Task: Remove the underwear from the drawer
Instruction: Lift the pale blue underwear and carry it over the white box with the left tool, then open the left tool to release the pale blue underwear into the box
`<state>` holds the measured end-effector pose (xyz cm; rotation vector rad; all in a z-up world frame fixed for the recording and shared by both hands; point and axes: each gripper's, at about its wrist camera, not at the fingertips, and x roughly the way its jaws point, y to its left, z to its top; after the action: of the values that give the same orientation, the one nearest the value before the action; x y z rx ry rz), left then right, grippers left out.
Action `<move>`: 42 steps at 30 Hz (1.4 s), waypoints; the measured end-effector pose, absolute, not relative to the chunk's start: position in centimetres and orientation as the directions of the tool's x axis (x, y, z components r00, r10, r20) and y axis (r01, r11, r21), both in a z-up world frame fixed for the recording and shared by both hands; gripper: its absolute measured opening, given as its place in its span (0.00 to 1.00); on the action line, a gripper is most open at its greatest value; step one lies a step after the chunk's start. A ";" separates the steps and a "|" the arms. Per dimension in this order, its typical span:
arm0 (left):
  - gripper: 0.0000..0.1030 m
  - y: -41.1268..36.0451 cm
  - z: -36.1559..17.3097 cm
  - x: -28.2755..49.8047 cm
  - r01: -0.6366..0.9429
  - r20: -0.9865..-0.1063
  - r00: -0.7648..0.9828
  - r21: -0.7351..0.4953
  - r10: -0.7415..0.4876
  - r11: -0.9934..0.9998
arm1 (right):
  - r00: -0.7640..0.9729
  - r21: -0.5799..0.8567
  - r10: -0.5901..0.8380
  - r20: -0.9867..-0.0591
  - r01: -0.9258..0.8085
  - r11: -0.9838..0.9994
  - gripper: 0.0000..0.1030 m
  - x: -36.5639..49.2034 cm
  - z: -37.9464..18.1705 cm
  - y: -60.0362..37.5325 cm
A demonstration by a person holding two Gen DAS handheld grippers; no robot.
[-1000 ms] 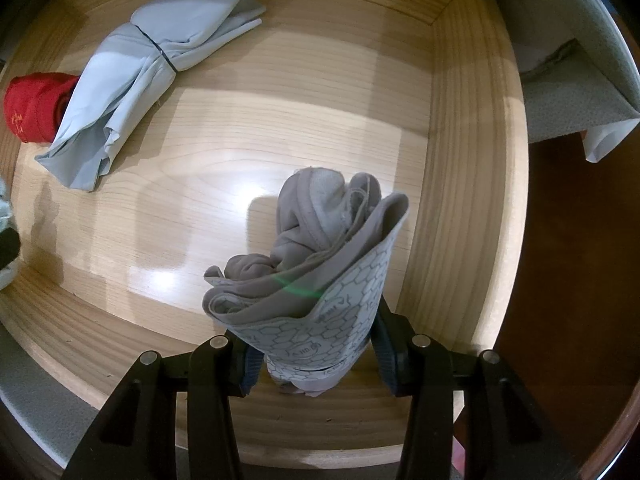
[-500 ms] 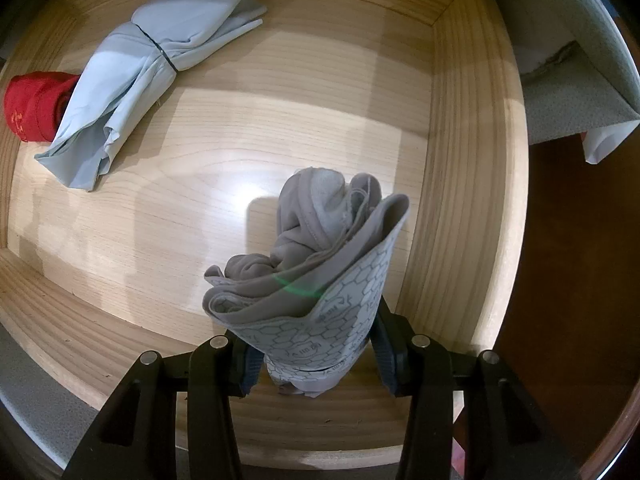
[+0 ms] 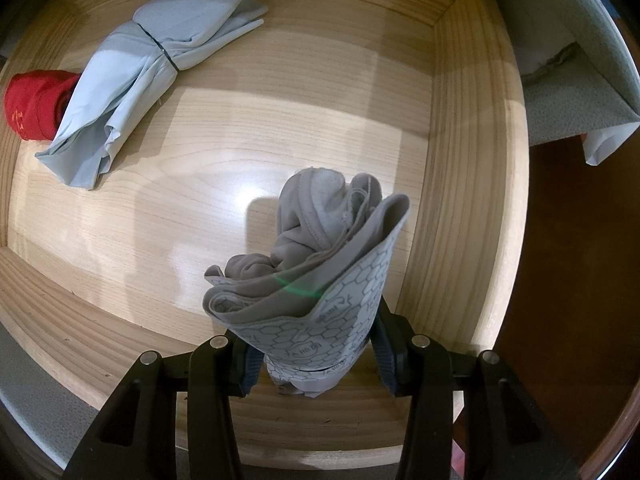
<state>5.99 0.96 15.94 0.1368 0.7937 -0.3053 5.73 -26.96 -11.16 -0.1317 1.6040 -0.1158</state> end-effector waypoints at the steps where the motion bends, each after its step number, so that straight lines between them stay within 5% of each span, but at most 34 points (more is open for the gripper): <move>1: 0.54 0.9 16.7 6.5 0.322 -0.709 0.670 0.009 -0.221 0.947 | -0.036 -0.156 -0.156 -0.987 -0.012 0.988 0.42 5.7 -11.2 -26.9; 13: 0.54 -1.9 19.2 14.6 0.326 -0.658 0.712 0.000 -0.245 0.945 | -0.035 -0.158 -0.158 -0.987 -0.014 0.987 0.42 5.7 -11.3 -26.8; 42: 0.63 -5.7 10.5 21.0 0.328 -0.842 0.519 0.033 -0.150 0.944 | -0.034 -0.159 -0.160 -0.987 -0.013 0.987 0.42 5.7 -11.5 -26.6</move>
<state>21.03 -5.73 10.50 0.1976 0.9860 -0.2893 5.74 -26.56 -11.46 -0.1343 1.6017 -0.1188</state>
